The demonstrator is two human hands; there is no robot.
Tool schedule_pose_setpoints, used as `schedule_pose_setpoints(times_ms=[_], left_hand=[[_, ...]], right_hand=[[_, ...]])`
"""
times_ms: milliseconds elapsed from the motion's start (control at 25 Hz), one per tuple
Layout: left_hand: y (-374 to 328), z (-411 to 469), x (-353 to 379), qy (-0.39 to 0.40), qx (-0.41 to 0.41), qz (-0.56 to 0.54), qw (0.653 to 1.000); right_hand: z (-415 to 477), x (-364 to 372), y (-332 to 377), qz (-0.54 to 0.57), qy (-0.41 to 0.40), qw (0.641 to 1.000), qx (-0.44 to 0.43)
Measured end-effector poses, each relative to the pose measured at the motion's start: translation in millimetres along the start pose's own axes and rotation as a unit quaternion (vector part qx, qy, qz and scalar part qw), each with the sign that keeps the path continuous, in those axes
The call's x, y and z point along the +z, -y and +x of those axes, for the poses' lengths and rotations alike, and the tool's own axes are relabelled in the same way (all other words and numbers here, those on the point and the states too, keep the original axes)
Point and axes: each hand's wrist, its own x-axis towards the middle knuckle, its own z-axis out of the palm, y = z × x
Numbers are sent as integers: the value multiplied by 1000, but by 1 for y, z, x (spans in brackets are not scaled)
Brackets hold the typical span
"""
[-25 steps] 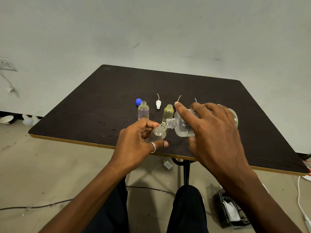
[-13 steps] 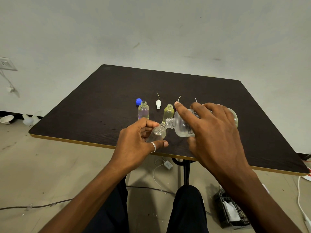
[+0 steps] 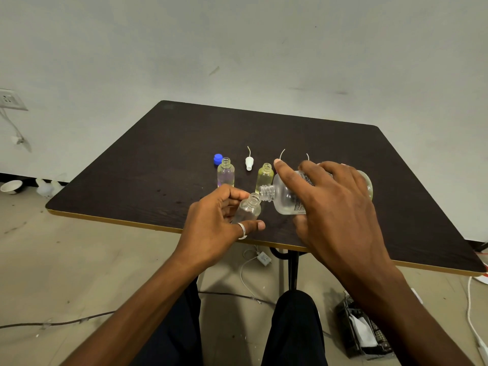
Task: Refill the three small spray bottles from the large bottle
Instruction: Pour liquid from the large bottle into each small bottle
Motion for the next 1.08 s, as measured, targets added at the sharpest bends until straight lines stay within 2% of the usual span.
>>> schedule_pose_setpoints(times_ms=[320, 560, 760, 1080], left_hand=[[1, 1, 0, 0, -7, -6, 1000], [-2, 1, -1, 0, -16, -31, 999], [-7, 0, 2, 1, -20, -75, 997], [-10, 22, 25, -5, -14, -94, 995]], right_hand=[[1, -1, 0, 9, 20, 1000, 7], [1, -1, 0, 98, 35, 994, 23], [4, -10, -6, 253, 88, 958, 101], [8, -5, -55, 379, 67, 893, 235]])
